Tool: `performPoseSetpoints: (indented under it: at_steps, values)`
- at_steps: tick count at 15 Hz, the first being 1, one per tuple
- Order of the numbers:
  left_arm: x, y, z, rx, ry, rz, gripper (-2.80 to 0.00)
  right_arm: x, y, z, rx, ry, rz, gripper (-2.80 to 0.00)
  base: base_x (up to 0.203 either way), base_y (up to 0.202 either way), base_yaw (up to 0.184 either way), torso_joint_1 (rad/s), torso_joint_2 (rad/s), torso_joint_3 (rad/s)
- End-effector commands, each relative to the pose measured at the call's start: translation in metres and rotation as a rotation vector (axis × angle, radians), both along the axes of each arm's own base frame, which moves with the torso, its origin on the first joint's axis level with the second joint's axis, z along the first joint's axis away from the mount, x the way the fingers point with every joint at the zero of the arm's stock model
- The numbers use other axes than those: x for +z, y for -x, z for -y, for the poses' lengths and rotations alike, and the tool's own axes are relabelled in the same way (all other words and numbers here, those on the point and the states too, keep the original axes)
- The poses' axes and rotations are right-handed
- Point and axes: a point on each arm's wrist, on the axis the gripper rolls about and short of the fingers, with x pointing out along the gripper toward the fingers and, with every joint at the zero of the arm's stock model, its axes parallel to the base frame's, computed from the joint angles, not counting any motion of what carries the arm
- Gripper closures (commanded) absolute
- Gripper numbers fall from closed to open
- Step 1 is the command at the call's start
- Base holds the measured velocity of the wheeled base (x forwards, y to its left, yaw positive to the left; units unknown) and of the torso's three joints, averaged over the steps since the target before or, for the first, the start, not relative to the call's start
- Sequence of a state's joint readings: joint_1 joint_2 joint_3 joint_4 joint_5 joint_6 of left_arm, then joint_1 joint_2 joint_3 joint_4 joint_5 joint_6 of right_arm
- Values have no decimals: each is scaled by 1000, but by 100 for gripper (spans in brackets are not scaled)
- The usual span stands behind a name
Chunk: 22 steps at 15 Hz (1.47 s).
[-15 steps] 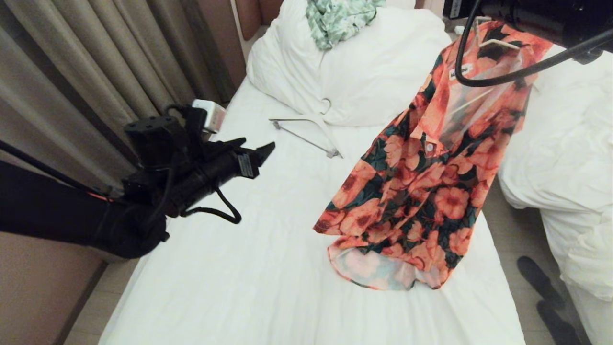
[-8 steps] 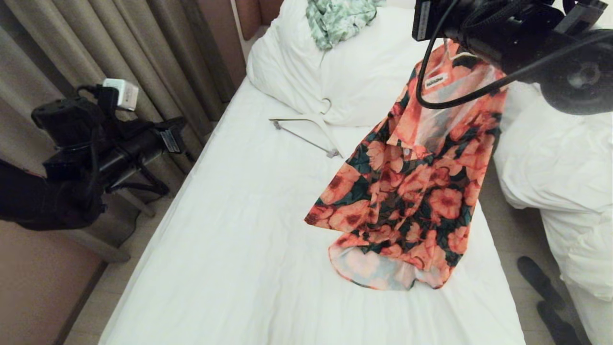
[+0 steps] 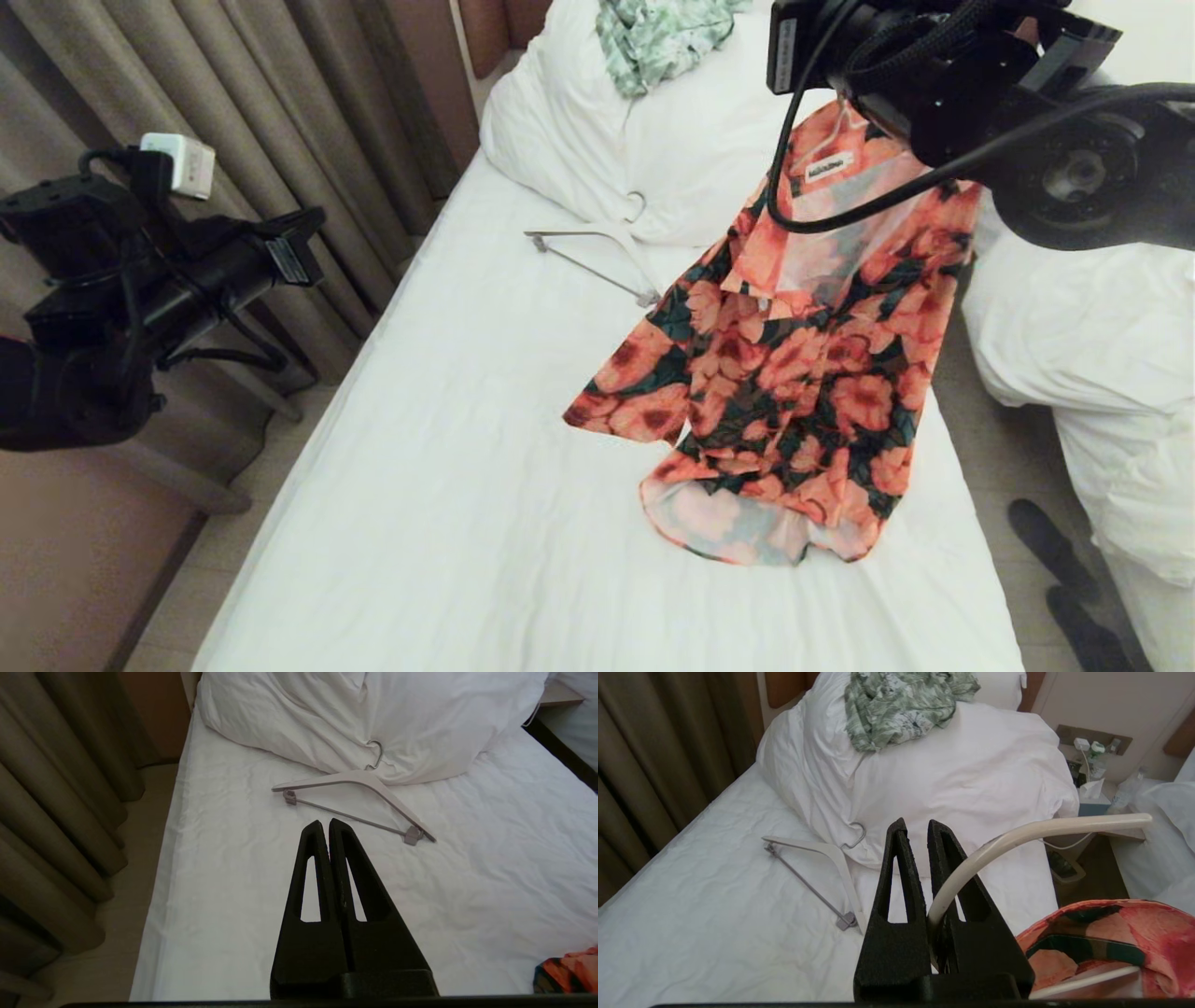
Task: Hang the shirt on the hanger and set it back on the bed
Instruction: Take the clothes hanger out of the clothes
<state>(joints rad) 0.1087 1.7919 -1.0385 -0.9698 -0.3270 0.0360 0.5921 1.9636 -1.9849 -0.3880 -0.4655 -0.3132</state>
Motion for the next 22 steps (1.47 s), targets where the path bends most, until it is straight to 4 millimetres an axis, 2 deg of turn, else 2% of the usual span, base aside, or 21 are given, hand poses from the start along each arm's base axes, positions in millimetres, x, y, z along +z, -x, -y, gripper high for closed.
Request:
performPoseSetpoints:
  at_steps: [1, 8, 12, 16, 22]
  values:
    - [5, 3, -2, 2, 7, 18, 0, 1, 2, -1, 0, 0, 5, 0, 0, 0, 0, 0, 0, 0]
    - [10, 6, -3, 4, 10, 46, 0, 12, 7, 4, -15, -25, 90, 0, 0, 0, 0, 0, 0, 0]
    - [15, 9, -2, -3, 36, 67, 0, 21, 11, 9, -18, -75, 179, 0, 0, 0, 0, 0, 0, 0]
    - [15, 10, -2, -3, 36, 69, 0, 21, 8, 5, 5, -129, 330, 0, 0, 0, 0, 0, 0, 0]
    - [15, 10, -1, -5, 36, 75, 0, 34, 21, 10, 7, -125, 424, 0, 0, 0, 0, 0, 0, 0]
